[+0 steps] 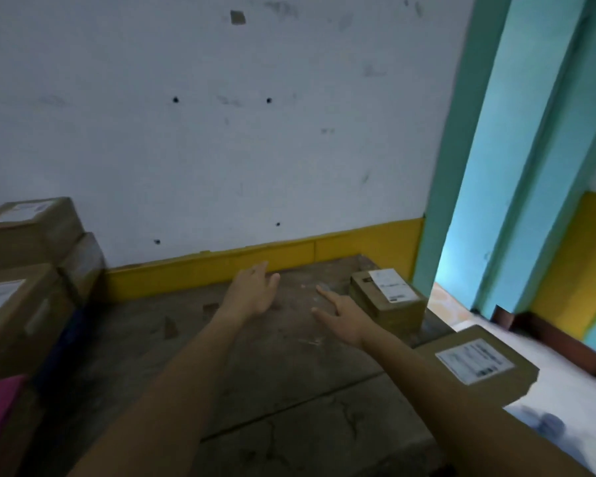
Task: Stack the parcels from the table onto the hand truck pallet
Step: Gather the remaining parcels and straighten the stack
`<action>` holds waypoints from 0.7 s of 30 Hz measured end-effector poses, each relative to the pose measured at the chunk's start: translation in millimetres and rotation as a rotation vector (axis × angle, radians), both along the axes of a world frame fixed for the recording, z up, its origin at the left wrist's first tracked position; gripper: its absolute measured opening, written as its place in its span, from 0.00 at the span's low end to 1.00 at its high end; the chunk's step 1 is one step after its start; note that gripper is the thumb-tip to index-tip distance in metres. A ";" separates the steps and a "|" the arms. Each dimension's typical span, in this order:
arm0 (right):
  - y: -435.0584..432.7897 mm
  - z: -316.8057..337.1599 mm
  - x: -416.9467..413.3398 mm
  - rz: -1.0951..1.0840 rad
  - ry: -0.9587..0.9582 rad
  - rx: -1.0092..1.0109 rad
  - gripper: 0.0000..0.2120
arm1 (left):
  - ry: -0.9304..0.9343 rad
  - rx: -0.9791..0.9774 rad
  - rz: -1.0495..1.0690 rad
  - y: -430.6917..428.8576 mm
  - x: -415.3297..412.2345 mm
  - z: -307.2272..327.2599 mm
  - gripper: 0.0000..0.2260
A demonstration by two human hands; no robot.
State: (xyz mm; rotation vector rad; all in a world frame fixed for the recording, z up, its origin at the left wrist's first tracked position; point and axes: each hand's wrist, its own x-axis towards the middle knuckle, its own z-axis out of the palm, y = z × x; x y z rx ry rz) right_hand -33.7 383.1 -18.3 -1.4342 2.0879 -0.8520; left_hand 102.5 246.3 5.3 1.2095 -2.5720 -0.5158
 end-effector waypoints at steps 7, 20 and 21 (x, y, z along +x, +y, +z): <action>19.6 -24.9 -73.8 -0.152 0.012 0.005 0.28 | -0.050 0.083 -0.090 -0.3 -84.2 -15.2 0.26; 13.8 -62.1 -221.1 -0.246 0.105 0.106 0.25 | -0.030 0.283 -0.021 5.1 -227.1 -63.7 0.25; 11.1 -66.7 -232.0 -0.242 0.120 0.117 0.26 | -0.024 0.298 0.001 6.3 -238.1 -70.1 0.24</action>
